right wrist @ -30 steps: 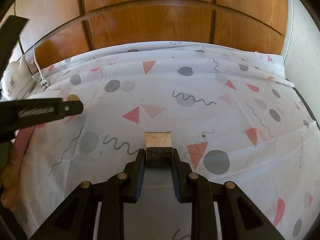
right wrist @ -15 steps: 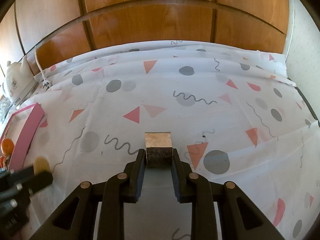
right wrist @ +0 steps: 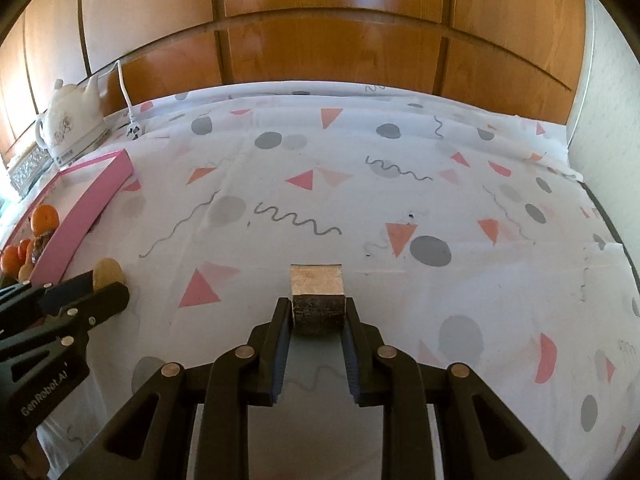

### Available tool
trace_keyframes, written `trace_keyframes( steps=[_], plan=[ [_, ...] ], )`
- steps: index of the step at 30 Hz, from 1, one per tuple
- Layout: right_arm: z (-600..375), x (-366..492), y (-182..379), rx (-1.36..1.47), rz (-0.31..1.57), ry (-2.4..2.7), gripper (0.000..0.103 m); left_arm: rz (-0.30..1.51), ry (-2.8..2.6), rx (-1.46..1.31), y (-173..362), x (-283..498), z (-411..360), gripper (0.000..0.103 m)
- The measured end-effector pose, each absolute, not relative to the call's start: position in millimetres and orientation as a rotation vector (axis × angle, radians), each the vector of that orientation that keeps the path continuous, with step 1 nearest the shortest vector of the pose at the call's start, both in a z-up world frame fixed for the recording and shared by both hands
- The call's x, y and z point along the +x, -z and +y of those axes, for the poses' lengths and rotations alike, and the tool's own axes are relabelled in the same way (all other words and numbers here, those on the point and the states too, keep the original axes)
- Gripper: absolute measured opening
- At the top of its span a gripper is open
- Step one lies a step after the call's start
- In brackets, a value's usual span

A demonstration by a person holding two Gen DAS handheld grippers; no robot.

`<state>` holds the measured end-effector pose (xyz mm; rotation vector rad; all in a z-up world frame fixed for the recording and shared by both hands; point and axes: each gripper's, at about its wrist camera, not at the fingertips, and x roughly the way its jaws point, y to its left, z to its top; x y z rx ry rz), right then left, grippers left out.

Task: Organize fruits
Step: 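Carry the beige potato into the tray with the left tool and release it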

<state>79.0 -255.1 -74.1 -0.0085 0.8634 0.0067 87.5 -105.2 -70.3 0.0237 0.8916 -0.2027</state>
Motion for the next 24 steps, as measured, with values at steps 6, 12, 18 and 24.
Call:
trace_keyframes(
  steps=[6, 12, 18, 24],
  plan=[
    [-253, 79, 76, -0.023, 0.850, 0.002, 0.024, 0.883, 0.209, -0.003, 56, 78, -99, 0.025],
    [-249, 78, 77, -0.048, 0.845, 0.014, 0.024, 0.826, 0.214, -0.042, 24, 65, -86, 0.025],
    [-247, 78, 77, -0.070, 0.844, 0.024, 0.024, 0.765, 0.175, -0.058, -4, 54, -61, 0.025],
    [-245, 78, 77, -0.088, 0.844, 0.032, 0.024, 0.725, 0.084, -0.083, -16, 44, -21, 0.026]
  ],
)
